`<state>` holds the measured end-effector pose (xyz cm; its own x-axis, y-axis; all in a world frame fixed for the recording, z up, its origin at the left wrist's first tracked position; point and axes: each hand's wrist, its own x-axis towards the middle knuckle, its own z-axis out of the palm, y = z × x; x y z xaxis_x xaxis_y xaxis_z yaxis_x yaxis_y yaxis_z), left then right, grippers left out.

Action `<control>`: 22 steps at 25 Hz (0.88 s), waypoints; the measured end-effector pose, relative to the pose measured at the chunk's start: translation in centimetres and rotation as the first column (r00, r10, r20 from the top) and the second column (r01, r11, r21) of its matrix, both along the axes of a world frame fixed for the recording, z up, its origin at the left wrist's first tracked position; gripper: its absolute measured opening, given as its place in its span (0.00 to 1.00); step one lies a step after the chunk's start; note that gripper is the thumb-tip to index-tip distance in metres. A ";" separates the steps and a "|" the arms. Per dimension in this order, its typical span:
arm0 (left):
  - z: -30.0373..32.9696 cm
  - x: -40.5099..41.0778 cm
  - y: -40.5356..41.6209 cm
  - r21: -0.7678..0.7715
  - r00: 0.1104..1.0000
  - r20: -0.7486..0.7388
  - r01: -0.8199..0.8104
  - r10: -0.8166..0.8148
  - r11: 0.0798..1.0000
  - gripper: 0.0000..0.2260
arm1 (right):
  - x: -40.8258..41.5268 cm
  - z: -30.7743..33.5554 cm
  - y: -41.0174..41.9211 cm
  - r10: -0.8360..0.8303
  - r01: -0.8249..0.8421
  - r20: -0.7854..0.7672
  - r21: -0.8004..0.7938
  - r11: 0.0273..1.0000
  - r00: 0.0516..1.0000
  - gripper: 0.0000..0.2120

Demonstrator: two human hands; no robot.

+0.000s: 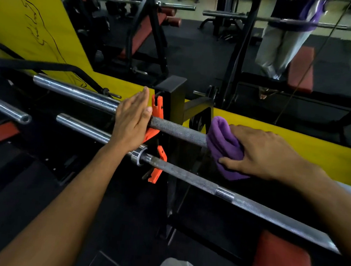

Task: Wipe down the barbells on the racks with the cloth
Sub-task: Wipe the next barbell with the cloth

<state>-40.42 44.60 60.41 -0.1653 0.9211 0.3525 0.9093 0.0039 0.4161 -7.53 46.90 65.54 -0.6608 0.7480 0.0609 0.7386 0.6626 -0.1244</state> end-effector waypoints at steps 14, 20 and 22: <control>-1.8 -1.9 1.2 0.047 1.000 0.010 -0.014 0.013 0.999 0.23 | -13.4 -3.3 0.1 0.156 -0.088 -0.160 0.363 0.928 0.975 0.30; -1.0 -0.6 0.6 0.091 0.991 0.133 0.008 -0.020 0.996 0.33 | -6.8 -7.8 -8.4 -0.149 -0.086 -0.713 -0.282 0.955 0.686 0.15; -1.1 -0.5 0.4 0.107 0.991 0.127 0.019 -0.032 0.994 0.38 | -5.3 -9.4 -10.2 -0.661 -0.225 -0.724 -0.690 0.688 0.198 0.10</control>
